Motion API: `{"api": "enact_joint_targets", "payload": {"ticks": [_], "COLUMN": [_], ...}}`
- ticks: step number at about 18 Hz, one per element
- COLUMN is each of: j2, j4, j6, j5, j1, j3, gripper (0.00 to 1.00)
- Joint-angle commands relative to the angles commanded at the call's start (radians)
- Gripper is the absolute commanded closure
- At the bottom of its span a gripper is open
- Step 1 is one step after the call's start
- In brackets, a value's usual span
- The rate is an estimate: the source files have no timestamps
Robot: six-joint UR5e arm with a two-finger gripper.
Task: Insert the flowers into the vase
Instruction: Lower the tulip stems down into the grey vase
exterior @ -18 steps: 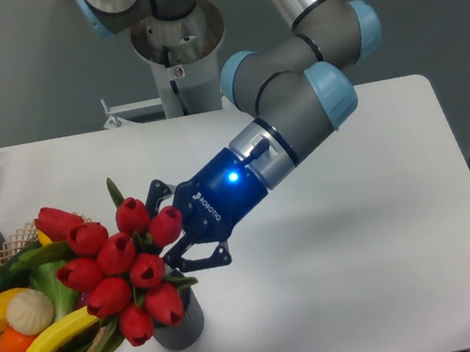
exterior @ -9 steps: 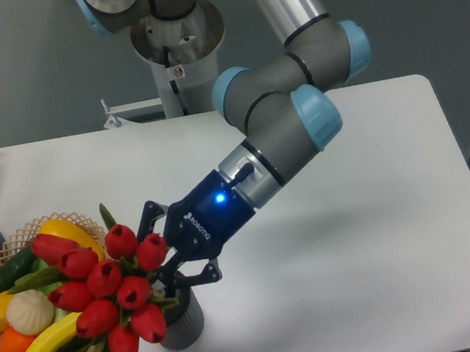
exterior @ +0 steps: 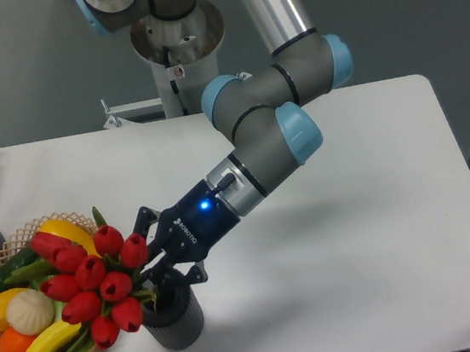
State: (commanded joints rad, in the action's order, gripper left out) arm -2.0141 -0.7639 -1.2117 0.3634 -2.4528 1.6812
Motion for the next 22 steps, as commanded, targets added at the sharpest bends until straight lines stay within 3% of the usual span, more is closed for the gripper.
{"api": "enact_joint_targets", "payload": {"ticks": [2,6,13,15,22], "j2": [-0.005,-0.009,0.003,0.029,0.077], "j4": [0.000,0.000,0.000,0.000,0.005], "j6": [-0.008,-0.012,-0.012,-0.012,-0.015], "j5": [0.003,0.011,0.043,0.043,0.042], "j1": [0.000,0.000,-0.021,-0.044,-0.144], "j3": [0.005,0.005,0.047,0.075,0.138], "gripper": [0.82,0.43,0.09,0.01,0.00]}}
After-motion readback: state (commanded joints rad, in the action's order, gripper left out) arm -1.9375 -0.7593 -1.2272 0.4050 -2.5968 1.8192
